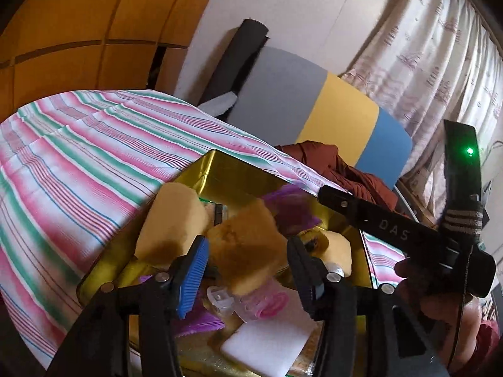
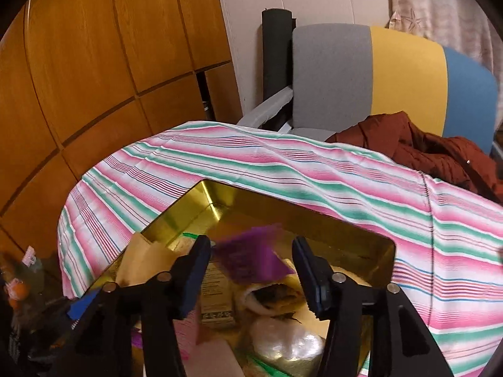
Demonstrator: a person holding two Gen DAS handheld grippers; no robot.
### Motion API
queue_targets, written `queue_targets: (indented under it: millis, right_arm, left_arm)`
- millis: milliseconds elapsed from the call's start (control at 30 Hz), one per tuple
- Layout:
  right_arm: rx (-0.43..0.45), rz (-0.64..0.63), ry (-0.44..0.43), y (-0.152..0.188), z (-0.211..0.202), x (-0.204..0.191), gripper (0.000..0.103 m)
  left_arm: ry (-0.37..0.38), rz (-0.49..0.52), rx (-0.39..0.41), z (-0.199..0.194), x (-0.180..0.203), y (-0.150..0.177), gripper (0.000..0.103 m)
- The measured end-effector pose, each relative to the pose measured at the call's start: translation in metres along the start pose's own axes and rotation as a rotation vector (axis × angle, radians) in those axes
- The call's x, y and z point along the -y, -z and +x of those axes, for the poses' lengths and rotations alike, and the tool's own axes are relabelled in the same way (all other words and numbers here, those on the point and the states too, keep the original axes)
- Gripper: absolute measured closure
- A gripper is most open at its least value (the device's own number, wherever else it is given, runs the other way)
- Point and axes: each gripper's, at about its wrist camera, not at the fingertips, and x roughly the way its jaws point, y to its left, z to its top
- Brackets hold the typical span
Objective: Organize objects
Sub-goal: 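Carry the sponge and packet over the gold tray and open both tools, then move both tools away from the tray toward the table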
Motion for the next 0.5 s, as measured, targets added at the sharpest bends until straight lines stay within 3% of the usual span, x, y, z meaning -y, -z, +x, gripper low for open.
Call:
queue_targets:
  millis: [267,500]
  right_arm:
    - [0.033,0.021,0.022,-0.005,-0.018,0.021,0.038]
    - [0.033,0.055,0.1,0.007,-0.037,0.065,0.037]
  left_arm:
    - [0.004,0.028,-0.018,0.004,0.018,0.004,0.047]
    - [0.051,0.092,-0.027,0.01,0.058,0.006,0.046]
